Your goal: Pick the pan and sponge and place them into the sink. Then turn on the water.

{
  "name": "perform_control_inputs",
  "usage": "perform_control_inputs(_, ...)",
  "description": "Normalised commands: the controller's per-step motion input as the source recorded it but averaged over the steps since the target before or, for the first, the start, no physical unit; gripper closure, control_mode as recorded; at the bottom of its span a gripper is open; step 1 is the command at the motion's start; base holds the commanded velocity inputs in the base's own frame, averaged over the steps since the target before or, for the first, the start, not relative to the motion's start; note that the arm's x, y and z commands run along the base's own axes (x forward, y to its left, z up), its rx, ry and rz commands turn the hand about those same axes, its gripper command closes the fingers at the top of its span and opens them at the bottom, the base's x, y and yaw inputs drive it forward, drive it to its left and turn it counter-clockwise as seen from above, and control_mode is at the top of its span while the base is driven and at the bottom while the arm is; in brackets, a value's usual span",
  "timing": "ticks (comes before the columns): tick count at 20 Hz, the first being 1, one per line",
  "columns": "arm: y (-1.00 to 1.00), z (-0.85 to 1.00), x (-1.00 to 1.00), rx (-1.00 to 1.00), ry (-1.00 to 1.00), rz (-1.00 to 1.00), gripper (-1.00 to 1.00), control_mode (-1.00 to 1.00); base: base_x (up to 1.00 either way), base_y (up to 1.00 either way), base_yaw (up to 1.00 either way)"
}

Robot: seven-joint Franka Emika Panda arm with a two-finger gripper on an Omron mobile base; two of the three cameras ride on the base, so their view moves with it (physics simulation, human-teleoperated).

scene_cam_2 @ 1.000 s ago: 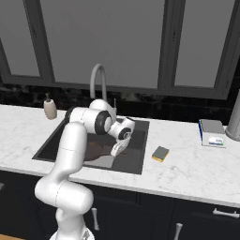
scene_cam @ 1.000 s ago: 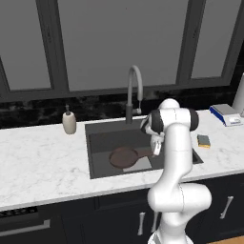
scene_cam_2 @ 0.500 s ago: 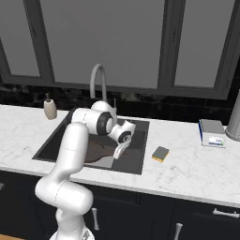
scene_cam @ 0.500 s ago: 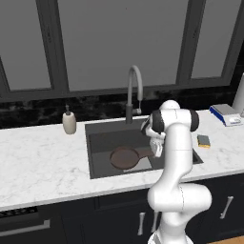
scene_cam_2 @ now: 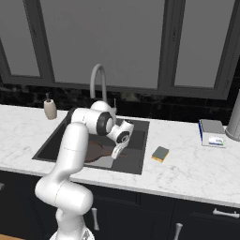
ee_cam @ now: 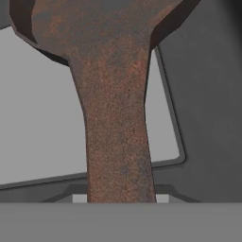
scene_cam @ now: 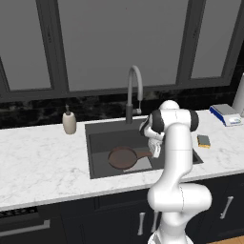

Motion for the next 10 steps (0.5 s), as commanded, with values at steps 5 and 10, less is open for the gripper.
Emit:
perform_control_inputs(5,0.0,0.0,0.0,0.0,0.0,0.0,-1.0,-1.0,0.0,0.0,0.0)
perform_control_inputs(10,0.0,0.0,0.01,0.0,0.0,0.0,-1.0,-1.0,0.0,0.0,0.0)
